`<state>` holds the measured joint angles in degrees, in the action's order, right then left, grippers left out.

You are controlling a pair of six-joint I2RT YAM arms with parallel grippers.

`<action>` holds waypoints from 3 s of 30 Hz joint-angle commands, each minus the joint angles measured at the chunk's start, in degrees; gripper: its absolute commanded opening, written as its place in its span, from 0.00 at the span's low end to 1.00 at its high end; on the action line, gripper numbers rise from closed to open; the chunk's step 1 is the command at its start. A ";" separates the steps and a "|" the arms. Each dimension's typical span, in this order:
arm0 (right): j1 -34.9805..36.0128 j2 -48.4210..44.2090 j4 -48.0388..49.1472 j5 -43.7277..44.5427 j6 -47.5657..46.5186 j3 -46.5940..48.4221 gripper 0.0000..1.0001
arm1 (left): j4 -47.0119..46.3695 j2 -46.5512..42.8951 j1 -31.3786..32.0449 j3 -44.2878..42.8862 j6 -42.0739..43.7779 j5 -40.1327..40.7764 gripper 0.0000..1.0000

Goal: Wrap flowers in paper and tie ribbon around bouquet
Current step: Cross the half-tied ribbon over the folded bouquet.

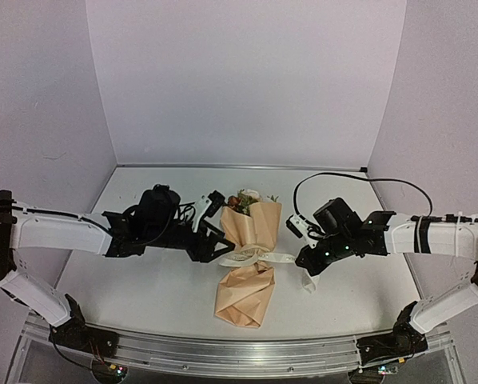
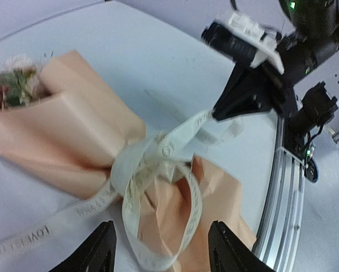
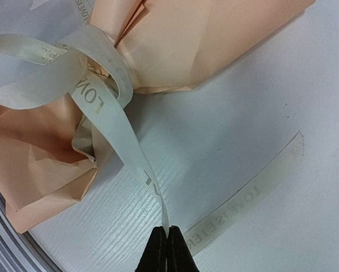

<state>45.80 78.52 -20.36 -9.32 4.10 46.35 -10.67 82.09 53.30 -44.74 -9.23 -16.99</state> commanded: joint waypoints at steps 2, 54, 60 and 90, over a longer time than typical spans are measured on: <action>0.33 -0.42 -0.03 0.15 -0.41 1.87 0.00 | 13.78 7.26 -0.03 -15.95 8.22 -5.30 0.59; 0.83 1.88 -0.30 3.14 1.73 4.73 0.00 | 29.79 15.86 -3.43 -21.73 -0.43 -10.40 0.00; 0.79 1.25 -1.16 7.31 1.35 3.33 0.00 | 31.16 16.53 -4.02 -19.77 0.26 -11.84 0.00; 3.29 3.42 1.95 -0.02 4.21 6.06 0.00 | 29.51 19.79 -3.99 -31.34 11.64 -4.71 0.52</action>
<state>48.84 81.11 -20.17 -11.42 6.31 50.04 19.65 97.85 49.32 -68.35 -2.56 -23.33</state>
